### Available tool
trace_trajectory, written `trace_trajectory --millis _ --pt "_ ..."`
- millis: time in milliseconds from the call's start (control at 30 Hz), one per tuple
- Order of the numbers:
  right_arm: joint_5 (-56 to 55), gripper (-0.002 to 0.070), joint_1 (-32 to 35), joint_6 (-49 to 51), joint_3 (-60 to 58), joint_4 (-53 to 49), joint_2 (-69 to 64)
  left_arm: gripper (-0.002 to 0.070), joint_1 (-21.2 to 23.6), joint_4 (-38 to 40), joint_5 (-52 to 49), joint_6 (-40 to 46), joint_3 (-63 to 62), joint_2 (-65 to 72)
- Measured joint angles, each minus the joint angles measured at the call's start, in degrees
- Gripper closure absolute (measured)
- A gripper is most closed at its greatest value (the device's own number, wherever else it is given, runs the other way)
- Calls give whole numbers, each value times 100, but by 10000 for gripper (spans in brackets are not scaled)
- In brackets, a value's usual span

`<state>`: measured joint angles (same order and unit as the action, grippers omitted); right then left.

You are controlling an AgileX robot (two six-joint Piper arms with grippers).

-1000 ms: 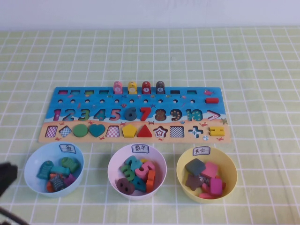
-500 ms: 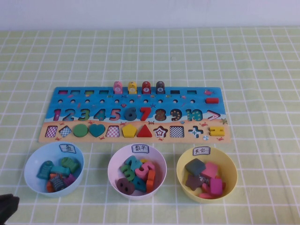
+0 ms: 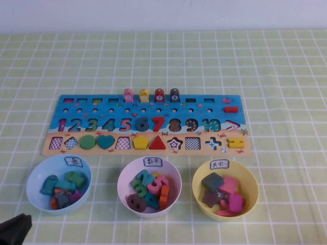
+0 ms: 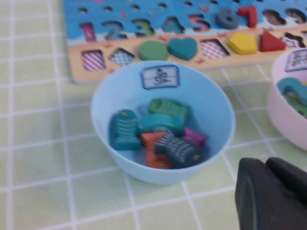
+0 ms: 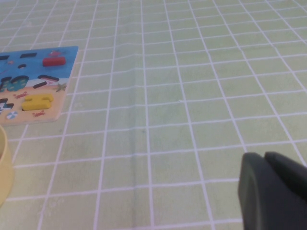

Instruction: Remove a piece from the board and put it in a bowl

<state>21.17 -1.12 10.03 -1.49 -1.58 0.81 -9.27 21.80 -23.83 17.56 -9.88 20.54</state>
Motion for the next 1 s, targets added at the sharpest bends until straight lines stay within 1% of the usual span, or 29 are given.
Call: trace_trajectory --millis 200,267,400,500,700,867,1000 --pt "0 694 0 0 0 0 0 677 0 -673 717 -137 731 -1087" --pt "0 694 0 0 0 0 0 677 0 -956 873 -432 959 -1467" --pt "0 694 0 0 0 0 0 677 0 -1691 867 -1372 1124 -2062" --pt "0 694 0 0 0 0 0 677 0 -2045 827 -1642 1133 -2110" --pt "0 694 0 0 0 0 0 677 0 -2180 339 -1692 1133 -2110" --pt "0 694 0 0 0 0 0 677 0 -2180 271 -1092 1133 -2110" --pt "0 694 0 0 0 0 0 677 0 -2180 271 -972 1133 -2110"
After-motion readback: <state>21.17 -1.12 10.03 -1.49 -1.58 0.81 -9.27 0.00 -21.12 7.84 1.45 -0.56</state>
